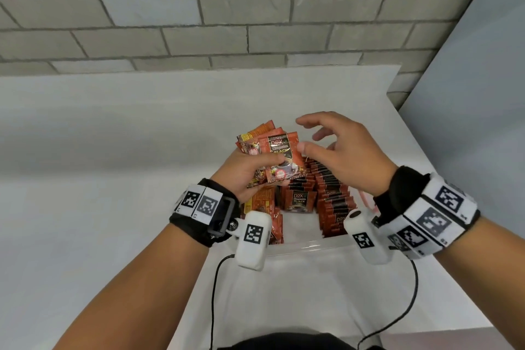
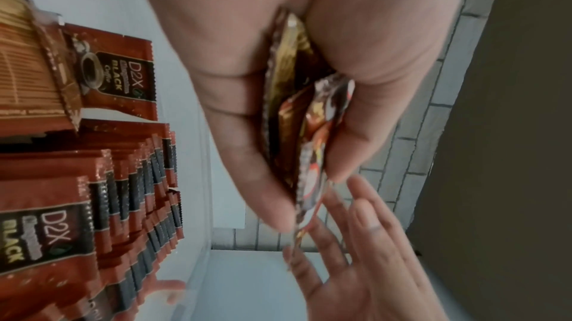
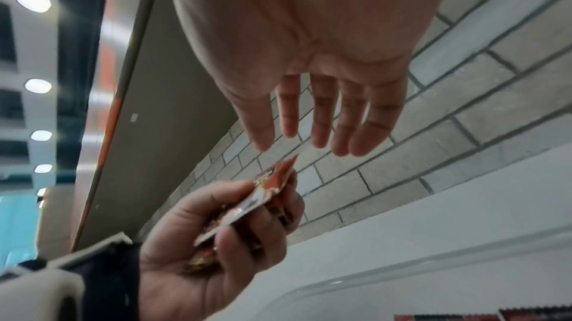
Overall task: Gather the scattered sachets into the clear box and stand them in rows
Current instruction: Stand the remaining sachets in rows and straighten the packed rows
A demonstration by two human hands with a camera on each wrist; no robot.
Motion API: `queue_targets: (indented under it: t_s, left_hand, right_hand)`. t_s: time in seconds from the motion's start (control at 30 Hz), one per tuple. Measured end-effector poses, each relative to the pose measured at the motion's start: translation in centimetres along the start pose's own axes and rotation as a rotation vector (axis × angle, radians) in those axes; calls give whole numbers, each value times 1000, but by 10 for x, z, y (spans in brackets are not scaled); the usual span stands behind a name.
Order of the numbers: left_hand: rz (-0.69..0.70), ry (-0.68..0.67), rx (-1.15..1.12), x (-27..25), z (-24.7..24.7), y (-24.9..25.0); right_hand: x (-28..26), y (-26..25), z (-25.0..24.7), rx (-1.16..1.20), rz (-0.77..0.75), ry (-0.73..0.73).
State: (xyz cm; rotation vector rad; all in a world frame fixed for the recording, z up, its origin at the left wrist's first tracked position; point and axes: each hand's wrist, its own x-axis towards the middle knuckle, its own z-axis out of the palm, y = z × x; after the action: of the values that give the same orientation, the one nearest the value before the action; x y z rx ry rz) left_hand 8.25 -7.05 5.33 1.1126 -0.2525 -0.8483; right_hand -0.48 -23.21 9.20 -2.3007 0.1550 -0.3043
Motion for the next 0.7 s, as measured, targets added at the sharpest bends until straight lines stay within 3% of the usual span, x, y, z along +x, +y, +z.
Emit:
queue_targets:
  t_s: [0.2, 0.43, 0.53, 0.7]
  left_hand:
    - [38, -52, 61, 4, -2, -9]
    - [-37, 260, -26, 11, -31, -6]
    - [-37, 275, 3, 12, -35, -3]
    - [-38, 266, -33, 11, -41, 0]
  right_hand:
    - [10, 4, 1, -84, 57, -173]
    - [14, 17, -2, -392, 206, -541]
    - [18, 22, 10, -522, 248, -647]
    - [24, 23, 28, -610, 205, -703]
